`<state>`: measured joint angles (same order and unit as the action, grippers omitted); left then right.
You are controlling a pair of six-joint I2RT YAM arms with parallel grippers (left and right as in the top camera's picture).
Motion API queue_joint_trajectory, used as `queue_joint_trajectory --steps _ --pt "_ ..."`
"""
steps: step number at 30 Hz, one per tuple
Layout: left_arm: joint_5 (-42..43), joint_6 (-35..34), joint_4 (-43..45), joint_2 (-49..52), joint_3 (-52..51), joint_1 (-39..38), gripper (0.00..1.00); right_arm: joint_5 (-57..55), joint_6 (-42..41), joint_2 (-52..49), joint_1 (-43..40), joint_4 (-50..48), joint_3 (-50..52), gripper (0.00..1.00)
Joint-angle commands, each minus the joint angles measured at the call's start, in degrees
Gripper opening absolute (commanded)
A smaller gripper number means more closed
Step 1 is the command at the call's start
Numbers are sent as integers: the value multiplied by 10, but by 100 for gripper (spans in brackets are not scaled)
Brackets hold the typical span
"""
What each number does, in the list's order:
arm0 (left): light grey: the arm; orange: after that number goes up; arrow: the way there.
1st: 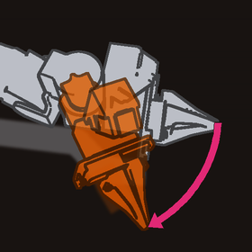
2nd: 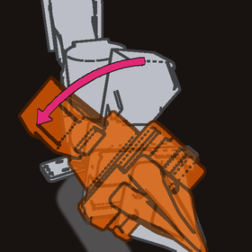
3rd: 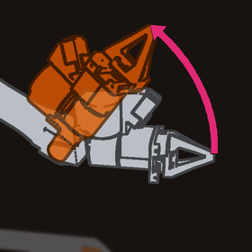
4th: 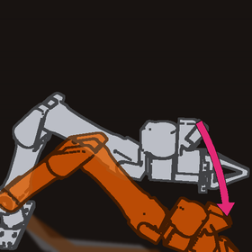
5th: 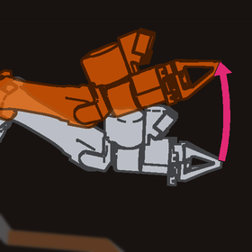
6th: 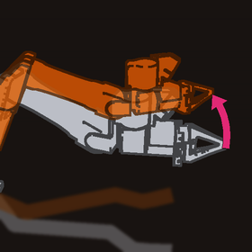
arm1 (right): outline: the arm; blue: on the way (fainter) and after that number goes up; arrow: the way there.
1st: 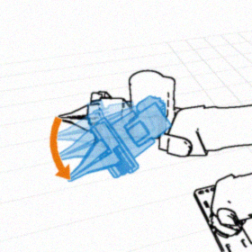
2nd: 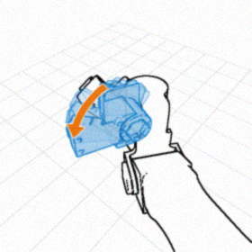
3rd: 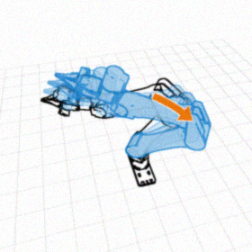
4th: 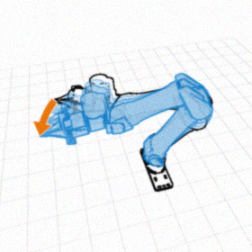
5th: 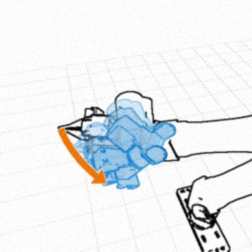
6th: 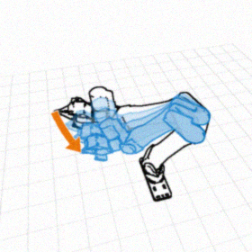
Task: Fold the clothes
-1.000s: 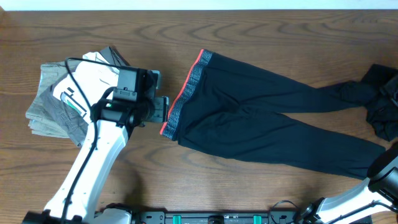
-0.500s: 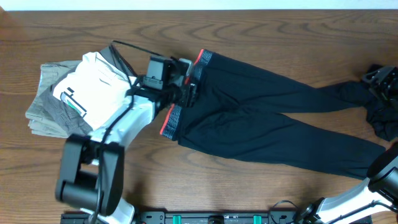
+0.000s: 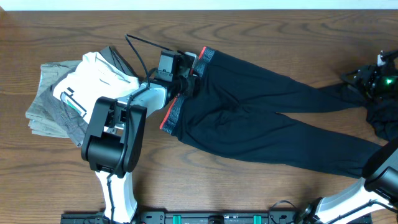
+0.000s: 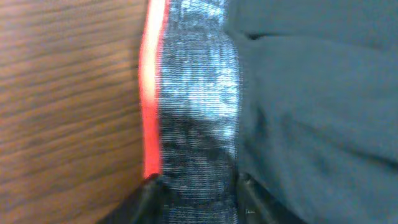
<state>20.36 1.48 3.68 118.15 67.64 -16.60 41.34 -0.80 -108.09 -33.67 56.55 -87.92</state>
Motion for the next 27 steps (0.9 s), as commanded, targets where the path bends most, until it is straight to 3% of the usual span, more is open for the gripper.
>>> queue_joint_trajectory --steps 1,3,5,9,18,21,24,27 --pt "-140 -17 -43 21 2 2 20 -22 17 24 17 0 3 50" --pt "-255 -49 -82 21 2 5 11 -70 17 24 27 -2 3 50" --pt "-317 -66 -118 21 2 12 6 -118 15 24 35 -4 3 50" --pt "-391 -123 -182 21 2 40 6 -230 -36 24 49 -12 3 53" --pt "-369 -134 -207 10 3 73 6 -308 -93 11 52 -39 4 57" --pt "-345 -128 -205 0 7 71 12 -322 -93 -9 56 -45 6 57" --pt "-323 -116 -201 -6 12 71 15 -323 -99 -40 58 -55 7 54" --pt "-302 -116 -202 -7 14 71 16 -316 -116 -76 59 -79 7 45"
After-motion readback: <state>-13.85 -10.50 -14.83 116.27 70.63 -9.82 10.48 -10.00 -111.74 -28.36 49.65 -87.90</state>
